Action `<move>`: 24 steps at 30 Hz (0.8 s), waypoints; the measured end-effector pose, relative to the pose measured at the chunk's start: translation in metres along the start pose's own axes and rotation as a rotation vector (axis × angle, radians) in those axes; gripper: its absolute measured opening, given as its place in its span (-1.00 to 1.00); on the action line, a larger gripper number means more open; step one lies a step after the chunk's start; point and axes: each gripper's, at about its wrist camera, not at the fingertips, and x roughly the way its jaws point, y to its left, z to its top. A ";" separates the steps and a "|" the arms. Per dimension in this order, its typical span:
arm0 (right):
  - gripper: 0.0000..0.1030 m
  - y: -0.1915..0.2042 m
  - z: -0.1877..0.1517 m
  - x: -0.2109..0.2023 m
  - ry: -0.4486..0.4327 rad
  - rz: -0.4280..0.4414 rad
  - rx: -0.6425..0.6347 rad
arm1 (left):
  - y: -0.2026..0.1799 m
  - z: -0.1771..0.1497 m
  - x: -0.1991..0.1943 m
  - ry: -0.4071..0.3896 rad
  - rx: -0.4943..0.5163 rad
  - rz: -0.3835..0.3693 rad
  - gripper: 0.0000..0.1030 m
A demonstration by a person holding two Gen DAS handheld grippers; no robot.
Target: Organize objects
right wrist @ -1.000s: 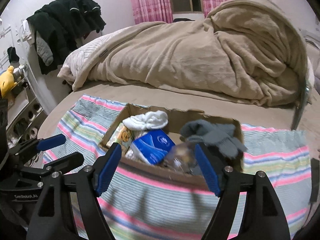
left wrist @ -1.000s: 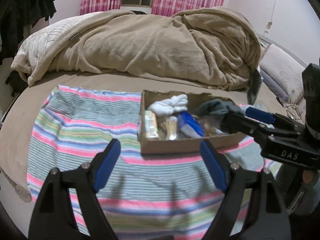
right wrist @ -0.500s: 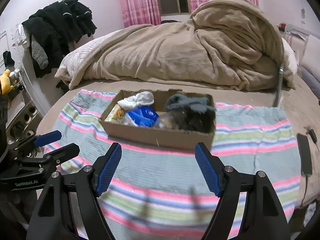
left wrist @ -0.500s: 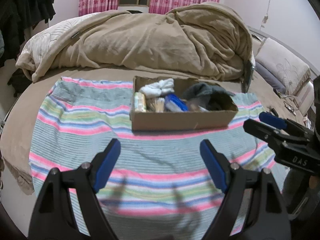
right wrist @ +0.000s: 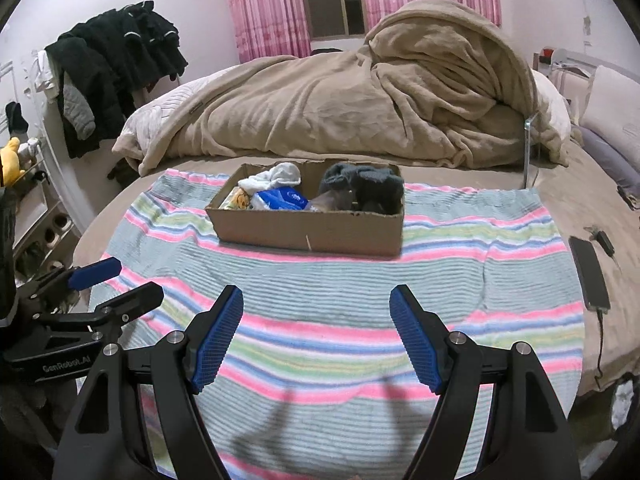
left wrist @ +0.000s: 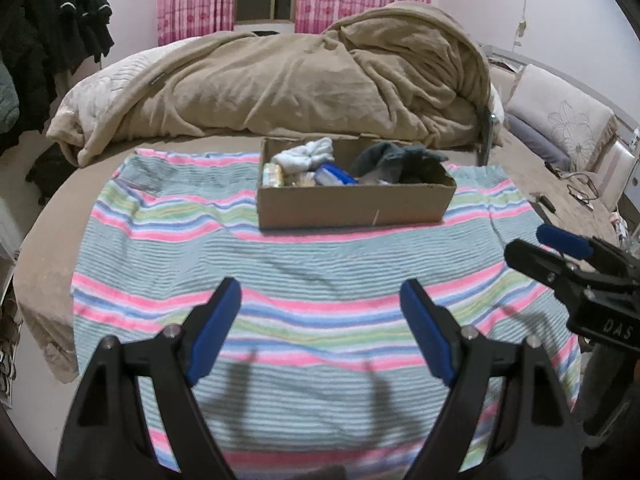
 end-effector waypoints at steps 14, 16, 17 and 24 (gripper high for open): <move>0.53 0.004 -0.015 -0.015 -0.008 -0.001 0.006 | 0.003 -0.017 -0.024 -0.019 -0.030 -0.003 0.61; 0.53 0.004 -0.016 -0.015 -0.008 0.000 0.006 | 0.003 -0.018 -0.025 -0.020 -0.030 -0.006 0.61; 0.53 0.004 -0.016 -0.015 -0.007 0.000 0.006 | 0.003 -0.019 -0.025 -0.019 -0.031 -0.006 0.61; 0.53 0.005 -0.017 -0.012 0.005 0.003 0.009 | 0.002 -0.021 -0.020 -0.007 -0.034 -0.004 0.61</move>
